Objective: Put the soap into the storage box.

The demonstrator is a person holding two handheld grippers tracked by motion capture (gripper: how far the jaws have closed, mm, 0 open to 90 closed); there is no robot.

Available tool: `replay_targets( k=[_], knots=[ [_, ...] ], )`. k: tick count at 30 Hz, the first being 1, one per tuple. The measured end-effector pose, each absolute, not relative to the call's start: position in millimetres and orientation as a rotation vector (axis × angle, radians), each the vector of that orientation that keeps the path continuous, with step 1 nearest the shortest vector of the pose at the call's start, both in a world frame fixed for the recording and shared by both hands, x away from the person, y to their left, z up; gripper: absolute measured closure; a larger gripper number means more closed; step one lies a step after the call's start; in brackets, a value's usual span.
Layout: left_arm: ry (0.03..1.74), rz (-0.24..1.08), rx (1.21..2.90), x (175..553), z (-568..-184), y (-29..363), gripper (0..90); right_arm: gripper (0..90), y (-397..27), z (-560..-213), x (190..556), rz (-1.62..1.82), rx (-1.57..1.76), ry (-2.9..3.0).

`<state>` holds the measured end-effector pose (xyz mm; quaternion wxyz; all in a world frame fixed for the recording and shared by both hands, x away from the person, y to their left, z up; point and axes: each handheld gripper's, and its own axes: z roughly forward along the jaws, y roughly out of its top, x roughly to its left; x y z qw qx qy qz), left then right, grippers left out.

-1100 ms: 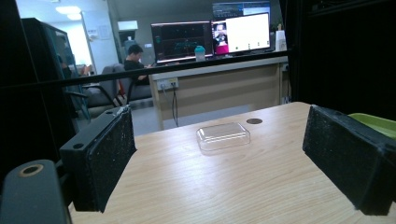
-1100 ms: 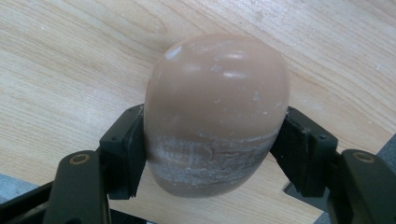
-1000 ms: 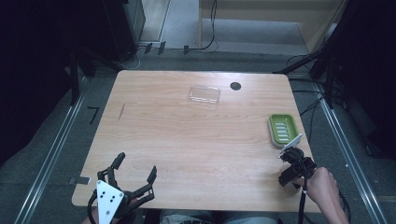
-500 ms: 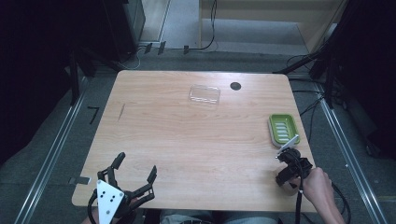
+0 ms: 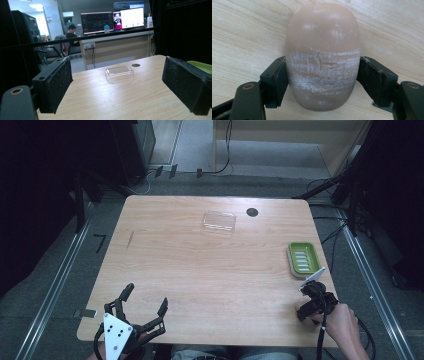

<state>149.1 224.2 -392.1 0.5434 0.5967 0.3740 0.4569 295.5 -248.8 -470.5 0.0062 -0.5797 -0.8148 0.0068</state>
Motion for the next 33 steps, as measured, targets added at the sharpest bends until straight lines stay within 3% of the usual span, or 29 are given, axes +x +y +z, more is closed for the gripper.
replay_targets(
  k=[4, 33],
  knots=[
    [0.887, 1.086, 1.415, 149, -392, 224, 9.9, 33.2, -246, -471, 295, 0.029, -1.816, -2.545],
    [0.881, 1.089, 1.419, 149, -392, 223, 9.9, 33.5, -251, -454, 302, 0.015, -1.78, -2.594]
  ],
)
